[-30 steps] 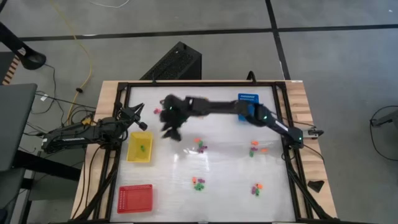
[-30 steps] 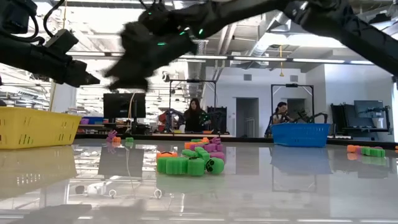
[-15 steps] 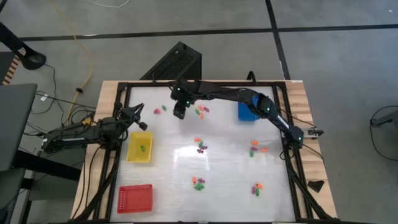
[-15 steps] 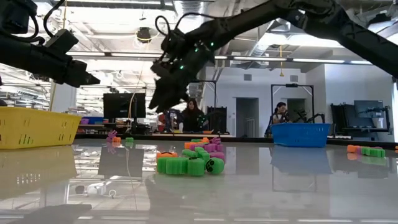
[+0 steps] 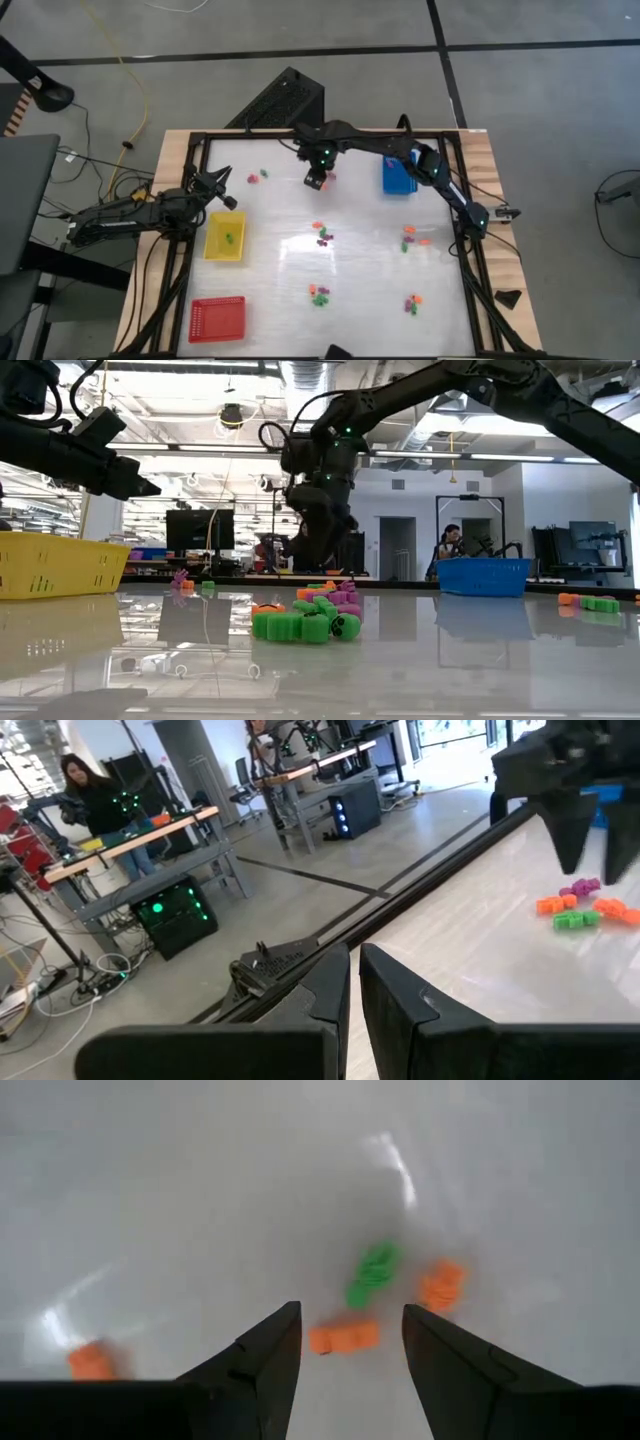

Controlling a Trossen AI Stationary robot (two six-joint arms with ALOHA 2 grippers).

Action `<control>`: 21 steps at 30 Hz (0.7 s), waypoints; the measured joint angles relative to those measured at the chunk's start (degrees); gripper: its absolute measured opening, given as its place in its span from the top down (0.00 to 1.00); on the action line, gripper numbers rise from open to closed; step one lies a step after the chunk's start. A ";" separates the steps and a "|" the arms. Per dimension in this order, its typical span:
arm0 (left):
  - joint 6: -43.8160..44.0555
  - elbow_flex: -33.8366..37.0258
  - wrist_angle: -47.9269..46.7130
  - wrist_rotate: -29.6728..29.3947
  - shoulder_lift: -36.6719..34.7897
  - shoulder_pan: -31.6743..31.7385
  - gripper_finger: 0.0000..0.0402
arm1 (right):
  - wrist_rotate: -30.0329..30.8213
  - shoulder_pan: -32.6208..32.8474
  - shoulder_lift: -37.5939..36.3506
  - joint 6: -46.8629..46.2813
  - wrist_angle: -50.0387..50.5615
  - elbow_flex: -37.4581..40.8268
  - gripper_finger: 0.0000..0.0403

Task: Sort Halloween decoration
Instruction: Put the orange skeleton toy into the red bin

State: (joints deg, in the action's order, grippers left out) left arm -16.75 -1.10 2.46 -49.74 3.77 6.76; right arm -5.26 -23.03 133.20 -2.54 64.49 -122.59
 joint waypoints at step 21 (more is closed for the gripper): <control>0.00 -0.02 0.00 0.05 -0.02 0.02 0.96 | 4.68 3.05 -0.01 -10.15 -5.20 10.73 0.51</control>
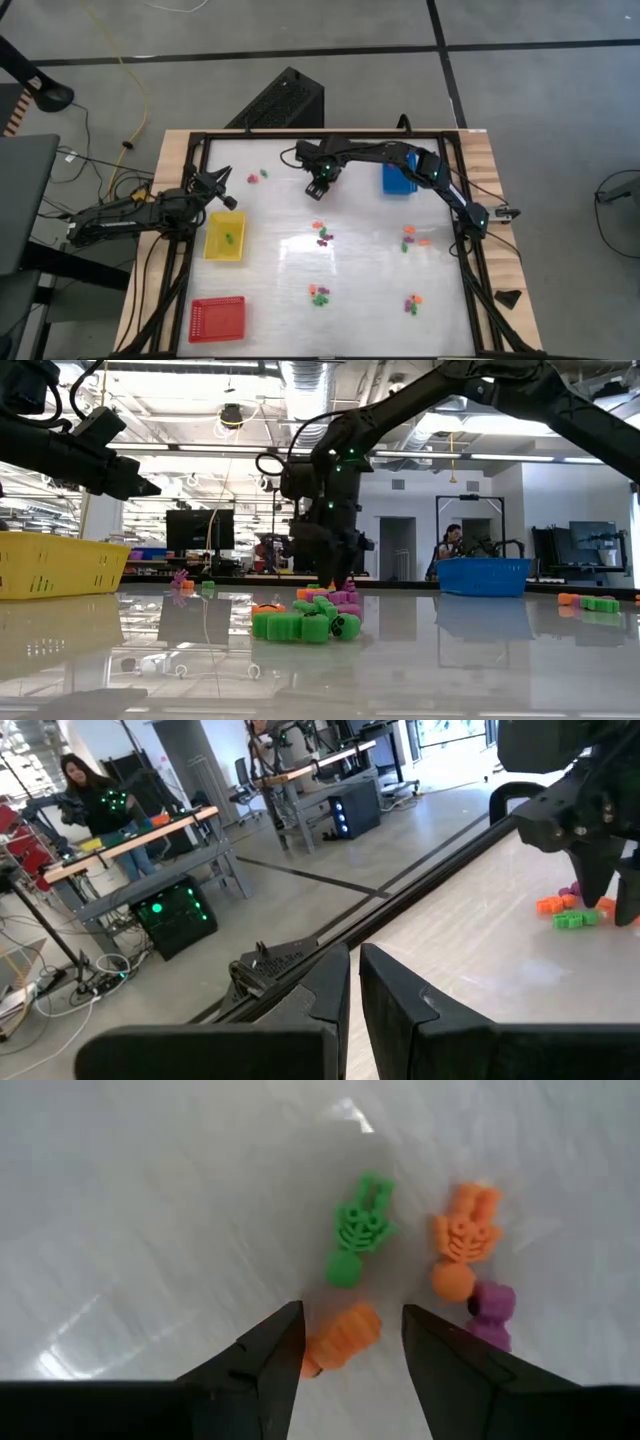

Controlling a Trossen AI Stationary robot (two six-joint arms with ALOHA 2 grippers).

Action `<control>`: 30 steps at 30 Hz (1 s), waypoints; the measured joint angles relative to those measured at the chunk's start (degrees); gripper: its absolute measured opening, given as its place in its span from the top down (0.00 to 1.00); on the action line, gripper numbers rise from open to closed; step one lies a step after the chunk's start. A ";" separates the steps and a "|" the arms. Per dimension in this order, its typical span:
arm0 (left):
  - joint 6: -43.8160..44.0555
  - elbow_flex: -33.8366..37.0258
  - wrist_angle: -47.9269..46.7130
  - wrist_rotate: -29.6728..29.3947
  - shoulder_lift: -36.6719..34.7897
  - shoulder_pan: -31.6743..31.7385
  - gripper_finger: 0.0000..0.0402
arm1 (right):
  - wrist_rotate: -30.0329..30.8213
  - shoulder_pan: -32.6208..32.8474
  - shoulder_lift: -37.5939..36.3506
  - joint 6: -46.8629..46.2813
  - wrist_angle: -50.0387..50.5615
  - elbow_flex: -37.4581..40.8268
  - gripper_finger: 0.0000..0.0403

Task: Sort Halloween decoration
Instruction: Put the orange skeleton toy into the red bin

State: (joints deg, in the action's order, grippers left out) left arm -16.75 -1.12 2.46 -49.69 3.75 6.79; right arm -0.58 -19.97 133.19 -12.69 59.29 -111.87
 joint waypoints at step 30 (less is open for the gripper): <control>0.02 0.02 0.00 -0.07 0.08 0.00 0.96 | -13.96 26.30 -3.72 23.62 -47.54 0.82 0.85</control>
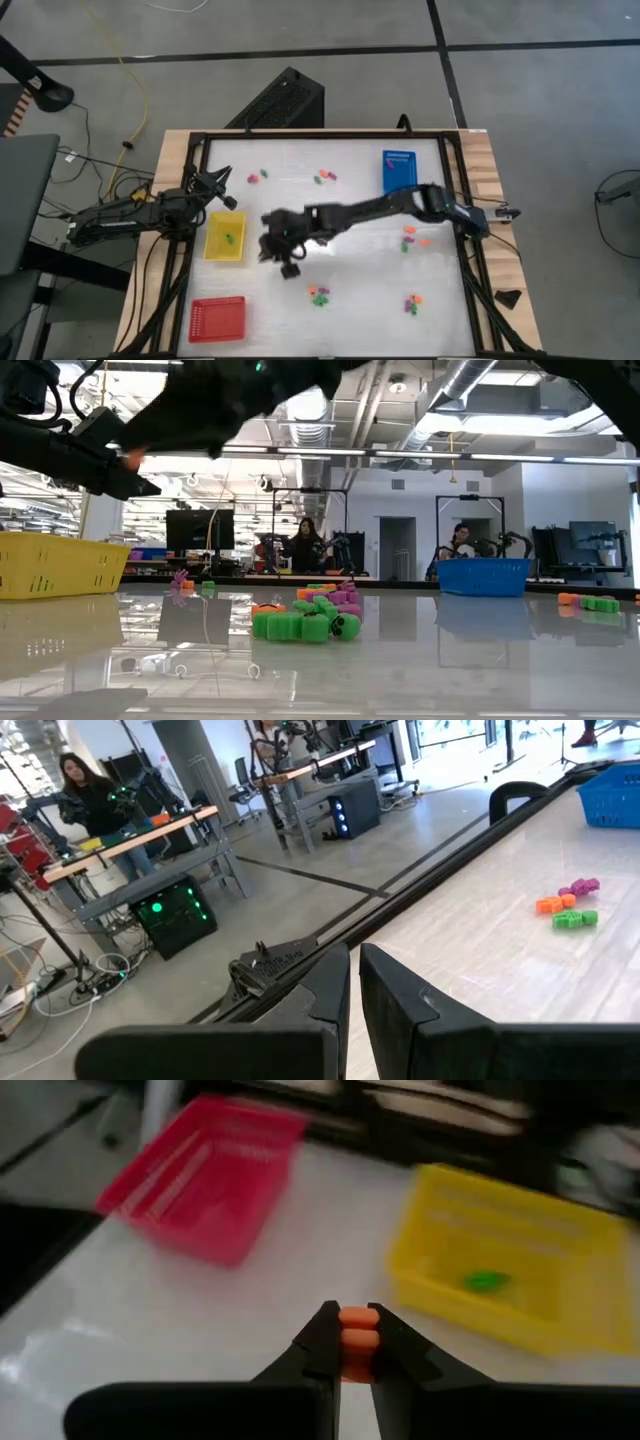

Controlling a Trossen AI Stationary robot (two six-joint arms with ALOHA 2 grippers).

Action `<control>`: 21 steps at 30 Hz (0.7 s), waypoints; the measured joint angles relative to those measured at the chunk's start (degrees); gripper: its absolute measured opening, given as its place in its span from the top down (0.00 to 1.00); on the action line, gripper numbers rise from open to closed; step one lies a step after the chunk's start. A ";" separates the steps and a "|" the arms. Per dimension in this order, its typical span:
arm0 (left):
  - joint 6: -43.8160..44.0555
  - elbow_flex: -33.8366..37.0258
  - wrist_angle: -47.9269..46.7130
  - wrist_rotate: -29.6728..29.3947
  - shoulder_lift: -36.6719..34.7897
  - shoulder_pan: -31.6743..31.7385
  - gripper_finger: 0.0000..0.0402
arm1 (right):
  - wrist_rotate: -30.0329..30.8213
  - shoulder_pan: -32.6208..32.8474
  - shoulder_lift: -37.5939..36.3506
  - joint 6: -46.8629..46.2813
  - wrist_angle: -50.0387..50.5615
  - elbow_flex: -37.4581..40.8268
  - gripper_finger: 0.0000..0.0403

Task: Sort Halloween decoration
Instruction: Put the orange skeleton toy into the red bin

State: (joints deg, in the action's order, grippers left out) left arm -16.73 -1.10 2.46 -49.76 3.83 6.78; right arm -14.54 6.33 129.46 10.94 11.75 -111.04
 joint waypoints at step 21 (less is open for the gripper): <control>0.00 0.00 -0.02 -0.10 1.30 0.00 0.96 | -8.08 5.77 11.61 -11.60 -34.63 -0.46 0.85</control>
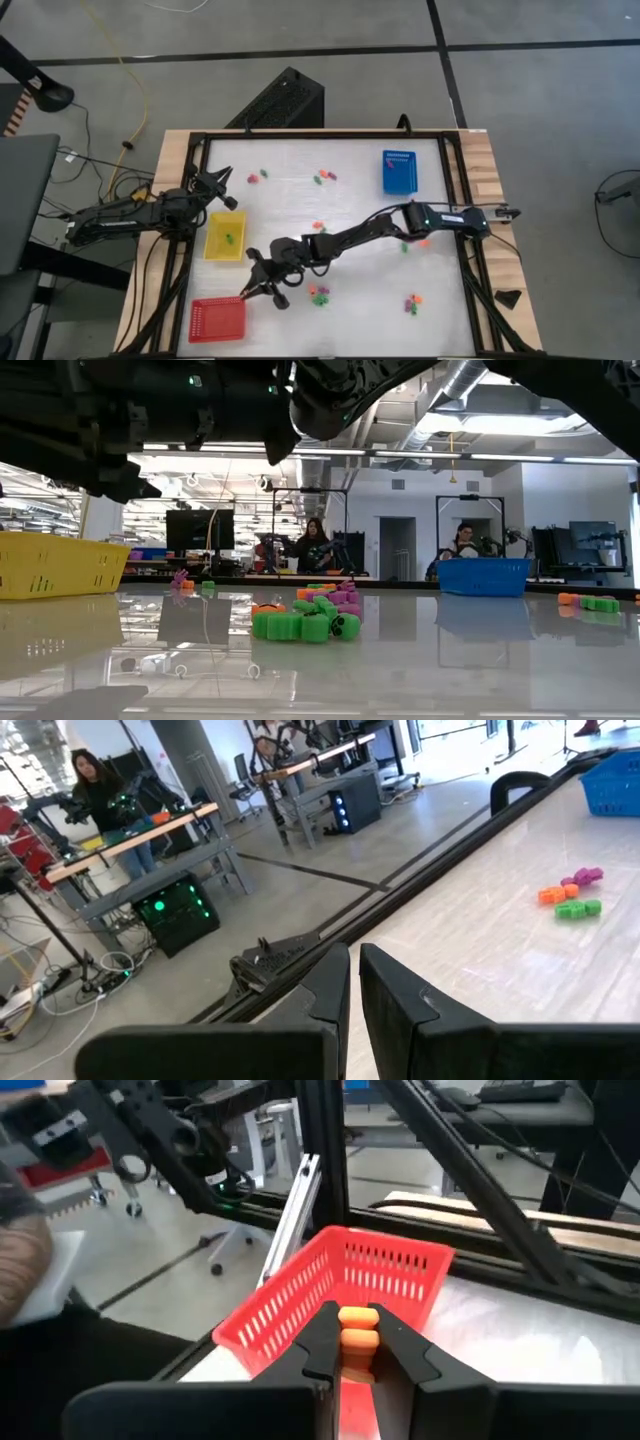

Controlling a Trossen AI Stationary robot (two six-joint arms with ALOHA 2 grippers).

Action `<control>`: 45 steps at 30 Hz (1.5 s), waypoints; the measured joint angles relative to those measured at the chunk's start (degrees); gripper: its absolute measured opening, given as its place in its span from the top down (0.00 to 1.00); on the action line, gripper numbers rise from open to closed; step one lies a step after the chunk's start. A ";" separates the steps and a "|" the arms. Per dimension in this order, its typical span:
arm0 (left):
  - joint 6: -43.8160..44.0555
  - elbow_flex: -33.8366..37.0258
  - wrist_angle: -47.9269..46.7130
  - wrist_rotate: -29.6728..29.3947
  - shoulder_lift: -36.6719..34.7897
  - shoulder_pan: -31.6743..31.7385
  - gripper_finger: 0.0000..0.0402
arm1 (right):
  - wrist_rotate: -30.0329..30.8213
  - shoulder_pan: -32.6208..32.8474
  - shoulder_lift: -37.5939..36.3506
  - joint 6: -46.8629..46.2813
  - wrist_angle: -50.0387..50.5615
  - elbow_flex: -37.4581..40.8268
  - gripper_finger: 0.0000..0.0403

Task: Sort Halloween decoration
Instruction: Put the orange skeleton toy into the red bin

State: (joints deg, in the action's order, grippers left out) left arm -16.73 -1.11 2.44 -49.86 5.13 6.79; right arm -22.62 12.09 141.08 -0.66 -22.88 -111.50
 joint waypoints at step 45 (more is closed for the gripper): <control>-0.02 0.00 0.09 1.37 2.12 -0.02 0.96 | 10.76 3.45 13.09 -1.73 -2.90 -16.59 0.42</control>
State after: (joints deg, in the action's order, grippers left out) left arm -16.75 -1.10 2.52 -48.49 7.25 6.76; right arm -11.86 15.55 154.16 -2.39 -25.78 -128.09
